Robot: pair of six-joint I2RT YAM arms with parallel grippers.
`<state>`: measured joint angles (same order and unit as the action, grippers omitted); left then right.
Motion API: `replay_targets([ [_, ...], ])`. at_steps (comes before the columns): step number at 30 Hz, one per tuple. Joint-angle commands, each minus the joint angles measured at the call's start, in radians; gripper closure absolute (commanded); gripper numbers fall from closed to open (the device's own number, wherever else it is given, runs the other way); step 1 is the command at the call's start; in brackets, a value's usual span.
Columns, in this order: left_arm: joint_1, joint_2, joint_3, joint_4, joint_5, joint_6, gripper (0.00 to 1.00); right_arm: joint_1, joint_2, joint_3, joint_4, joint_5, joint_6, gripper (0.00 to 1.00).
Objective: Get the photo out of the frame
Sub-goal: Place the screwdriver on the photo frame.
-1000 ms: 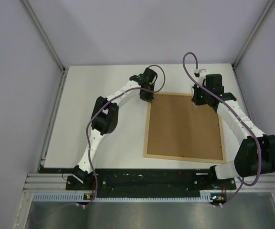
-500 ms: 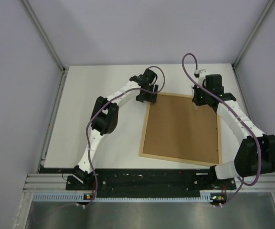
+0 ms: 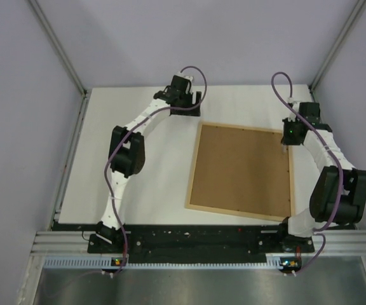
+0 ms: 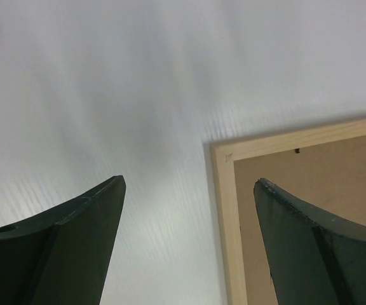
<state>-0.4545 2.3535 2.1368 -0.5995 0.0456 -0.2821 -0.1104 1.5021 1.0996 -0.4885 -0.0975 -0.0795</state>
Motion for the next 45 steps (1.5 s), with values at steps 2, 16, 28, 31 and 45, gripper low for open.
replay_targets([
  [2, -0.013, -0.037, -0.008, 0.208, 0.082, 0.05, 0.11, -0.029, -0.023, -0.021, -0.027, 0.132, -0.058, 1.0],
  [16, -0.024, 0.076, 0.052, 0.248, 0.082, 0.103, 0.11, -0.015, 0.061, -0.099, -0.038, 0.028, -0.08, 1.0],
  [28, -0.042, 0.093, 0.057, 0.247, 0.088, 0.118, 0.11, 0.043, 0.121, -0.109, -0.055, 0.065, -0.094, 0.57],
  [31, -0.044, 0.096, 0.052, 0.245, 0.091, 0.121, 0.11, 0.043, 0.078, -0.099, -0.062, 0.09, -0.097, 0.46],
  [45, -0.065, 0.09, 0.008, 0.236, 0.079, 0.199, 0.13, -0.017, 0.066, -0.049, -0.084, 0.292, -0.138, 0.52],
])
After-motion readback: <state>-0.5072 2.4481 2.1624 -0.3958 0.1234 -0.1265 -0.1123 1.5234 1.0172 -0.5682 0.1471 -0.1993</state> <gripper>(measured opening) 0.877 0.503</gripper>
